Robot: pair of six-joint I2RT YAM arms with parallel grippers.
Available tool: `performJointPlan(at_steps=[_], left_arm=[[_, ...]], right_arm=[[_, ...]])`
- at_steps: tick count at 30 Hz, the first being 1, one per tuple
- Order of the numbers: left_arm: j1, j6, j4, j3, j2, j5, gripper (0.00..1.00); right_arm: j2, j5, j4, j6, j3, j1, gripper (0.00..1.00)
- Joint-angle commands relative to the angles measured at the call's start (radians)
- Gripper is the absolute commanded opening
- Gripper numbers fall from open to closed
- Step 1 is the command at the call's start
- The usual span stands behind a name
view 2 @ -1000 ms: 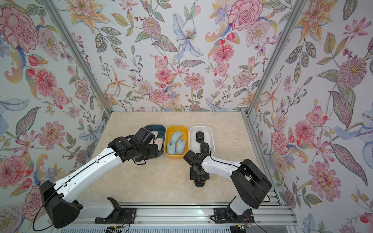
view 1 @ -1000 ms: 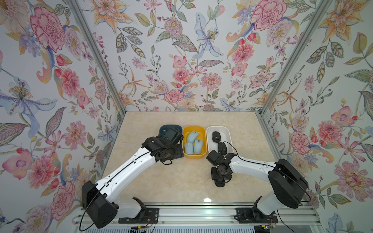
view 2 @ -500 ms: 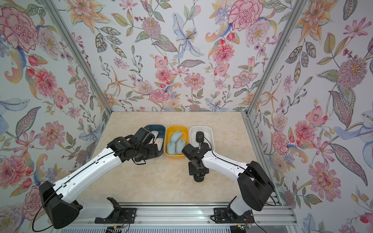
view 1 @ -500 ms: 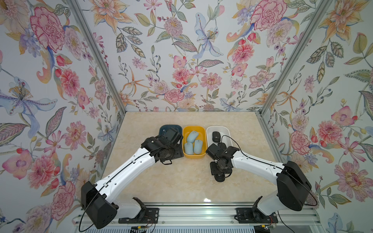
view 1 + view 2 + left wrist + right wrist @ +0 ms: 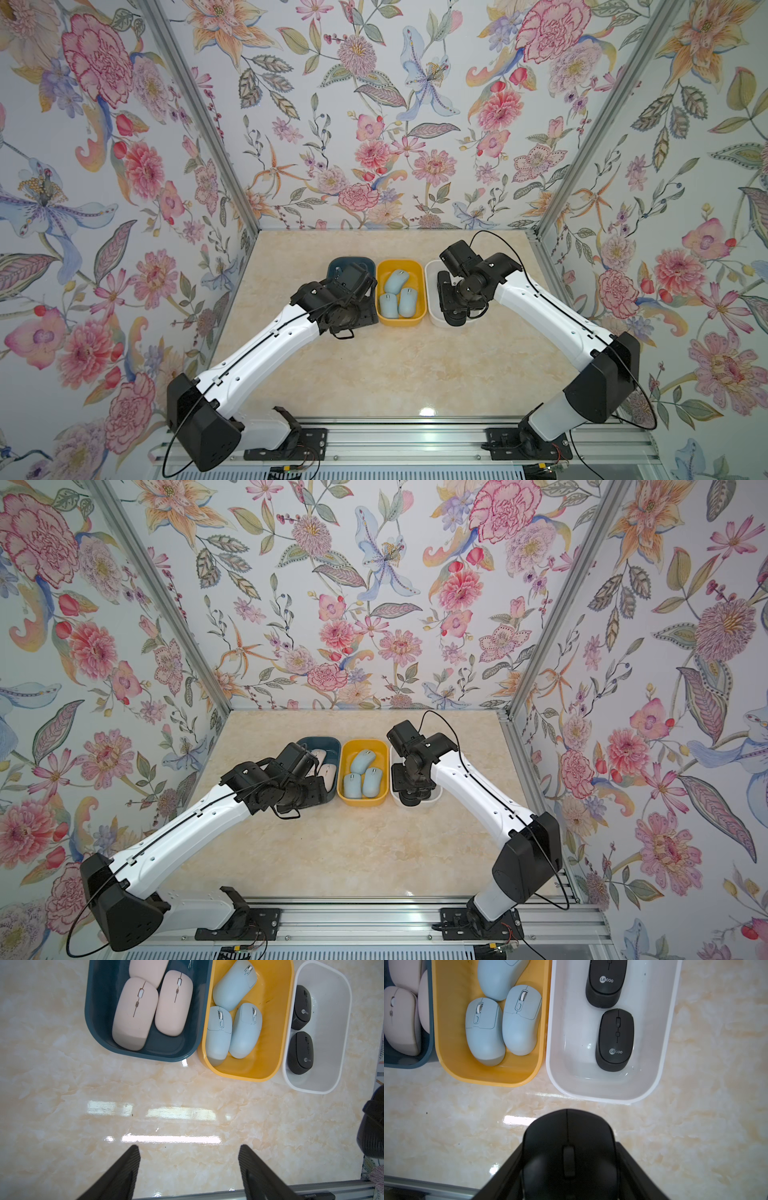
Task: Place the mice by color into the storage box
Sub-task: Place the mouse in the storage box.
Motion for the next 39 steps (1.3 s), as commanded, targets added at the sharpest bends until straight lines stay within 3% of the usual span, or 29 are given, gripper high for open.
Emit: performJointPlan(at_steps=[1, 20, 39], left_arm=[[0.011, 0.011, -0.025, 0.013, -0.021, -0.018, 0.78], [0.024, 0.023, -0.043, 0.06, -0.024, -0.013, 0.78], [0.038, 0.036, -0.048, 0.1, 0.058, 0.004, 0.79]], right_arm=[[0.08, -0.004, -0.034, -0.06, 0.068, -0.019, 0.6], [0.503, 0.011, 0.003, -0.125, 0.397, -0.119, 0.6], [0.646, -0.042, 0.072, -0.147, 0.342, -0.148, 0.62]])
